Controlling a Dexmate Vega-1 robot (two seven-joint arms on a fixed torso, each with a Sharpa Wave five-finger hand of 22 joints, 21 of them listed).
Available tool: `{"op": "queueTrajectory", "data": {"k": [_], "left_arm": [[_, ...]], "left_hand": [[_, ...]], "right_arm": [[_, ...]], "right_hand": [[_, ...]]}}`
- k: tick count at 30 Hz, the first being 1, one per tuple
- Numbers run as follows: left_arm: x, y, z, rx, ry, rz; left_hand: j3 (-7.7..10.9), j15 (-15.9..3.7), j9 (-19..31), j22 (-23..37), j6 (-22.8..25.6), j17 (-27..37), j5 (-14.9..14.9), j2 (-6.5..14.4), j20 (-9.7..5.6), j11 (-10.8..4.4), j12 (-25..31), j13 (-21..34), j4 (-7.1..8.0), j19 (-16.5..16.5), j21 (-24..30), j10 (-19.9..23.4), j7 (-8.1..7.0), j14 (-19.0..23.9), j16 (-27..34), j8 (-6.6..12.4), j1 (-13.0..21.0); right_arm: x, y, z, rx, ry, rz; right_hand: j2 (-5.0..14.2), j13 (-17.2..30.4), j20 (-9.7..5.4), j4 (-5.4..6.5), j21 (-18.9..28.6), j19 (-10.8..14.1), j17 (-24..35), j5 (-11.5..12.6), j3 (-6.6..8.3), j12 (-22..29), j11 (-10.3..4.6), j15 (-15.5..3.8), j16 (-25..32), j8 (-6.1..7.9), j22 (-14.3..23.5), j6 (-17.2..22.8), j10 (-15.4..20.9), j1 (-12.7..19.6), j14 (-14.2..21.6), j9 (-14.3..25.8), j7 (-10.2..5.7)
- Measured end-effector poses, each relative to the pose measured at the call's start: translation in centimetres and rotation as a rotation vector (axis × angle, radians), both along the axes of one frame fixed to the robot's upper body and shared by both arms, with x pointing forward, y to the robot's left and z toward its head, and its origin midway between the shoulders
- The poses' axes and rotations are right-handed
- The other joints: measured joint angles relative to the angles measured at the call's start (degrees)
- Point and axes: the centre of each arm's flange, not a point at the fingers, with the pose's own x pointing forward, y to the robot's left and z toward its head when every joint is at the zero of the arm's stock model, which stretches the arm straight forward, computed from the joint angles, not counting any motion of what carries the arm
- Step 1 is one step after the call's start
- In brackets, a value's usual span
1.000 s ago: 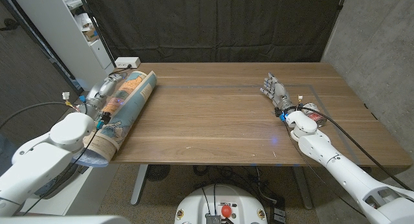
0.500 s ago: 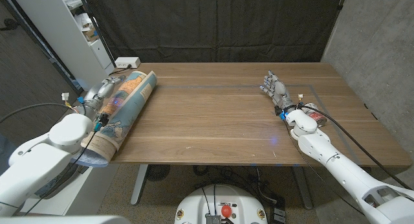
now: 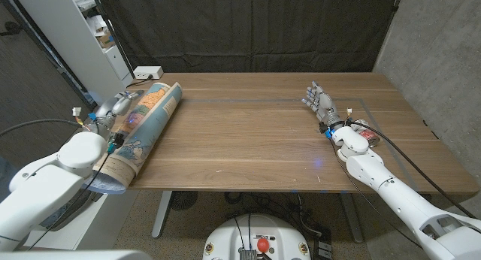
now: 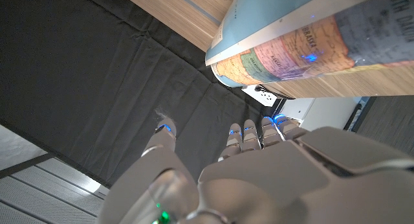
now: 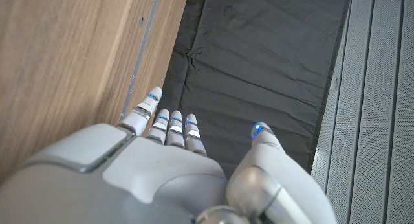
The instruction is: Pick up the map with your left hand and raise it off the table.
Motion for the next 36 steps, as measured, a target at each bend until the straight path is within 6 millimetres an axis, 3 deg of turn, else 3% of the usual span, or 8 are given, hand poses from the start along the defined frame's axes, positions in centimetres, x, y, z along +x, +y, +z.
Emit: {"op": "queueTrajectory", "data": {"k": [24,31,36], "left_arm": [[0.0,0.8,-0.2,0.061,0.085,0.100],[0.2,0.2,0.3,0.096,0.103,0.122],[0.2,-0.7,1.0,0.122,0.093,0.106]], "left_hand": [[-0.24,0.34,0.0,0.0,0.6,0.0,-0.3,-0.2,0.41,0.33,0.0,0.0,-0.24,0.4,0.0,0.3,0.00,0.3,0.0,0.00,0.2],[-0.49,0.73,0.0,-0.1,0.6,0.0,-0.3,-0.9,2.13,0.73,0.0,0.0,-0.95,1.3,0.0,0.7,0.00,0.7,0.0,0.00,0.8],[-0.82,2.94,0.0,-0.1,0.6,0.0,-0.3,-1.8,4.90,2.21,0.0,0.3,-1.77,2.8,0.4,1.5,0.00,1.7,0.0,0.00,1.8]], "right_arm": [[0.3,0.2,-0.2,0.007,0.005,0.001],[0.3,0.2,-0.3,0.007,0.006,-0.002],[0.3,0.2,-0.3,0.008,0.005,-0.003]], "right_hand": [[0.22,0.0,0.01,0.00,0.0,0.0,-0.3,0.2,0.00,0.0,0.00,0.00,0.0,0.00,0.0,0.4,0.0,0.2,0.6,0.0,0.24],[0.22,0.0,0.01,-0.24,0.0,0.0,-0.3,0.2,-0.24,0.0,0.00,0.00,0.0,0.00,0.0,0.4,0.0,0.2,0.6,0.0,0.24],[0.22,0.0,0.01,-0.34,0.0,0.0,-0.3,0.2,-0.14,0.0,0.00,0.00,0.0,0.00,0.0,0.4,0.0,0.2,0.6,0.0,0.24]]}}
